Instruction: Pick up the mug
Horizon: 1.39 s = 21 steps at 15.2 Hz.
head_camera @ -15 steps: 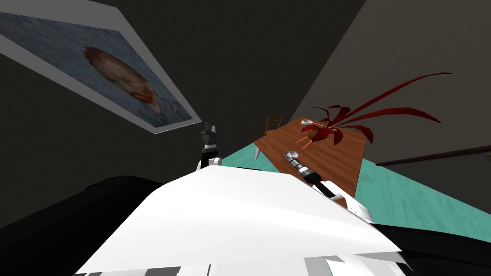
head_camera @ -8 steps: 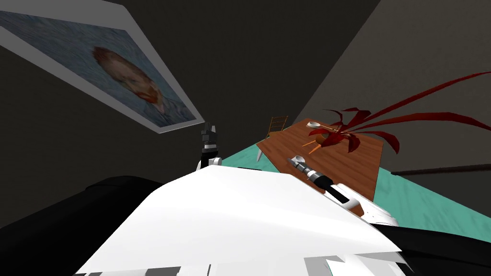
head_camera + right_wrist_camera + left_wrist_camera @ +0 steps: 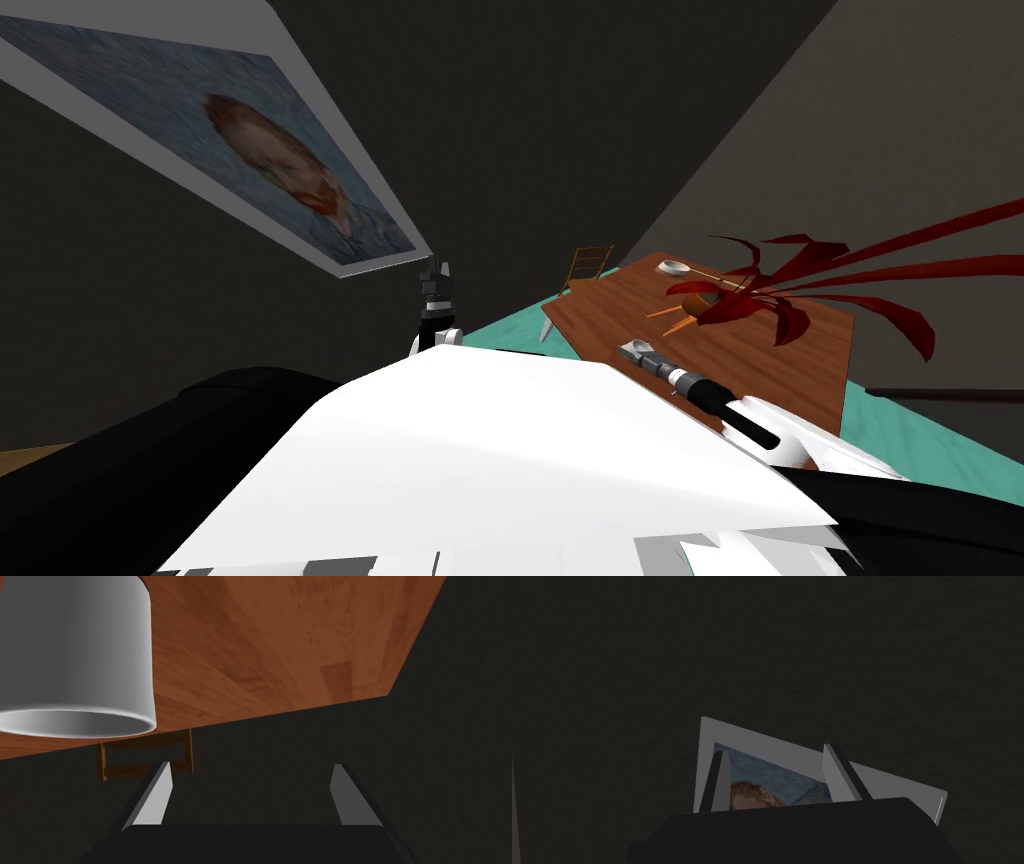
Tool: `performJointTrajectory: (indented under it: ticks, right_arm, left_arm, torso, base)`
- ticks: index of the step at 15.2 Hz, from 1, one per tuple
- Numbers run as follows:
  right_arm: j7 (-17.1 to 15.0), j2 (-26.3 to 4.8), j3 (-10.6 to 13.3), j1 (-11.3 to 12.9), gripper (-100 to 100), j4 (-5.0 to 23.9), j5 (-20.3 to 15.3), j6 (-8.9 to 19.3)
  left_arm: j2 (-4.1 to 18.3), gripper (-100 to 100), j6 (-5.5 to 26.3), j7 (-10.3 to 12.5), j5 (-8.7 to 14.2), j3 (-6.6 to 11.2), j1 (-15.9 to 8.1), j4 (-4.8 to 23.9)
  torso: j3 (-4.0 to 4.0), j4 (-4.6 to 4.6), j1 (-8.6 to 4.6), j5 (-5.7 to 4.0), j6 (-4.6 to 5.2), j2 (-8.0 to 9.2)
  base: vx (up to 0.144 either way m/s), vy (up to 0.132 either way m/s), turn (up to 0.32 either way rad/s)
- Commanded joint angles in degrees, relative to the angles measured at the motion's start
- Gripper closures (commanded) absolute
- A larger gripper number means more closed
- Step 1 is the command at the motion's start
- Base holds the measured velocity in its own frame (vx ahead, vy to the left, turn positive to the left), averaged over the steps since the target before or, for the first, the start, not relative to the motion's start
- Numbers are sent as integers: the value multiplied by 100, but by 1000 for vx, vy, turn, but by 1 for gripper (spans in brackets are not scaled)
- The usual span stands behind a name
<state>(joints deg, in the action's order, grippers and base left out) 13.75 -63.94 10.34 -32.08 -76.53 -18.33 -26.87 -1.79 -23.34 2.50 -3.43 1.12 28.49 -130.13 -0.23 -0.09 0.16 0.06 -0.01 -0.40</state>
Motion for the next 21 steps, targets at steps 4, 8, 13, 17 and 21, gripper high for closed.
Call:
performJointTrajectory:
  ticks: [4,8,13,17,21]
  right_arm:
    - [54,-215,173,38,-100,438,-219,-86]
    - [137,-630,540,-78,-100,1071,-655,-239]
    - [185,-818,824,-171,-100,1454,-936,-348]
    - [245,-997,1261,-322,-100,1952,-1324,-505]
    - [291,-1090,1652,-457,-100,2347,-1645,-640]
  left_arm:
    - [0,0,0,0,0,0,0,0]
    - [0,0,0,0,0,0,0,0]
    - [0,0,0,0,0,0,1,0]
    - [0,0,0,0,0,0,0,0]
    - [0,0,0,0,0,0,0,0]
  torso:
    - [3,1,-2,-2,0,6]
    - [5,2,5,0,0,8]
    - [-13,-5,24,3,-2,-22]
    - [-3,-1,5,-1,0,-5]
    - [-1,0,8,0,-1,-3]
  base:
    - [70,20,56]
    - [87,43,132]
    - [138,60,122]
    - [103,27,129]
    - [114,30,131]
